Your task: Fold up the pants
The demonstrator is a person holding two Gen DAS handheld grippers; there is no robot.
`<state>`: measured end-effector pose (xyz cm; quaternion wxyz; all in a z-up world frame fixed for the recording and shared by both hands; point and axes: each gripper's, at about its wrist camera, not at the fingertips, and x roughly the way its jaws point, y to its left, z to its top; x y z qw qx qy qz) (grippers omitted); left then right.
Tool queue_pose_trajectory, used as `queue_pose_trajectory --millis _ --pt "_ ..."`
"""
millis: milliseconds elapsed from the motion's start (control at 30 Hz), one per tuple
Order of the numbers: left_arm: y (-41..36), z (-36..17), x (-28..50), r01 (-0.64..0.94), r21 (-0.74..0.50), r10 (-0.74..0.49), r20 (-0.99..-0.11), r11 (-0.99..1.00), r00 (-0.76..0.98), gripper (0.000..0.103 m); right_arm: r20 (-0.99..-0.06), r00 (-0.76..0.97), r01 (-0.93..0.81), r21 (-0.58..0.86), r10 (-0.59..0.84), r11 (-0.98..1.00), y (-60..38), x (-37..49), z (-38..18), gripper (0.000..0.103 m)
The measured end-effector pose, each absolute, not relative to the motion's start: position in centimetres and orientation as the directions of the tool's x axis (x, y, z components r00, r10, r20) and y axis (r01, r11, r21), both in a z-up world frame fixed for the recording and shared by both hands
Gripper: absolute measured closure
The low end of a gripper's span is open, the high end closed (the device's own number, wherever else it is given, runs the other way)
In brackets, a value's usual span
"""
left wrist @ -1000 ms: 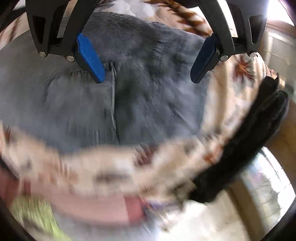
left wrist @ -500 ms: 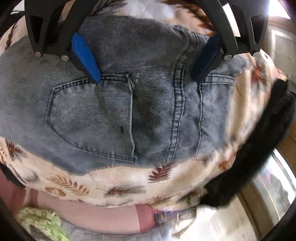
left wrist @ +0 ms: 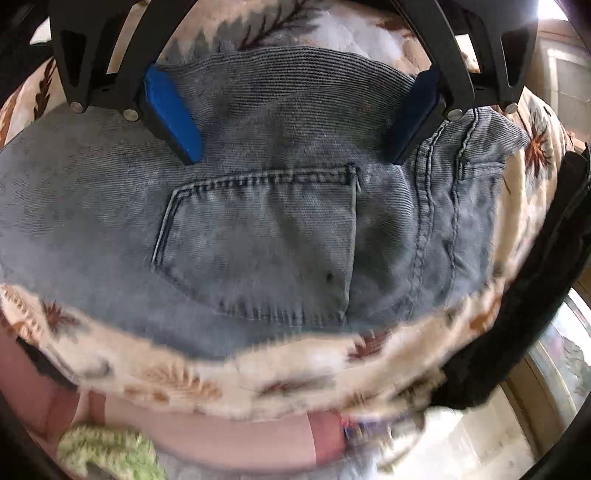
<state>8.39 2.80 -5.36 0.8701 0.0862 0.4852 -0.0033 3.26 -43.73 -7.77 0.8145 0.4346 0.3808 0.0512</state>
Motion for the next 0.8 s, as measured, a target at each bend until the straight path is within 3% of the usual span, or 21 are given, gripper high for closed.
queue_pose_trajectory --millis 100,200,333,633,667,767,800 --pt "2.7 -2.9 8.3 0.076 0.106 0.042 -0.812 0.991 0.582 0.003 -0.516 0.764 0.218 0.771 0.387 0.598 -44.2 0.6 -5.6 0.008" --pt "1.3 -0.6 8.6 0.094 0.038 -0.030 -0.780 0.995 0.625 0.003 -0.443 0.786 0.214 0.850 0.431 0.482 -44.3 -2.2 -6.9 0.008" --pt "-2.3 0.6 9.8 0.161 -0.067 -0.153 -0.771 0.985 0.618 0.003 -0.426 0.761 0.250 0.888 0.489 0.386 -43.9 -2.9 -10.4 0.008" --pt "-13.2 0.8 10.0 0.302 -0.200 -0.339 -0.773 0.932 0.536 0.003 -0.423 0.822 0.324 0.898 0.382 0.299 -48.0 -2.6 -13.5 0.009" --pt "-14.2 0.6 10.2 0.306 -0.210 -0.349 -0.774 0.928 0.528 0.003 -0.416 0.826 0.321 0.902 0.380 0.290 -48.1 -2.4 -13.6 0.011" --pt "-16.4 -0.7 10.9 0.276 -0.194 -0.313 -0.807 0.941 0.501 0.003 -0.454 0.815 0.337 0.877 0.360 0.343 -47.9 -2.1 -13.3 0.030" --pt "-17.3 -1.5 11.3 0.268 -0.180 -0.294 -0.823 0.947 0.486 0.003 -0.478 0.803 0.357 0.864 0.354 0.355 -48.0 -2.2 -13.5 0.043"
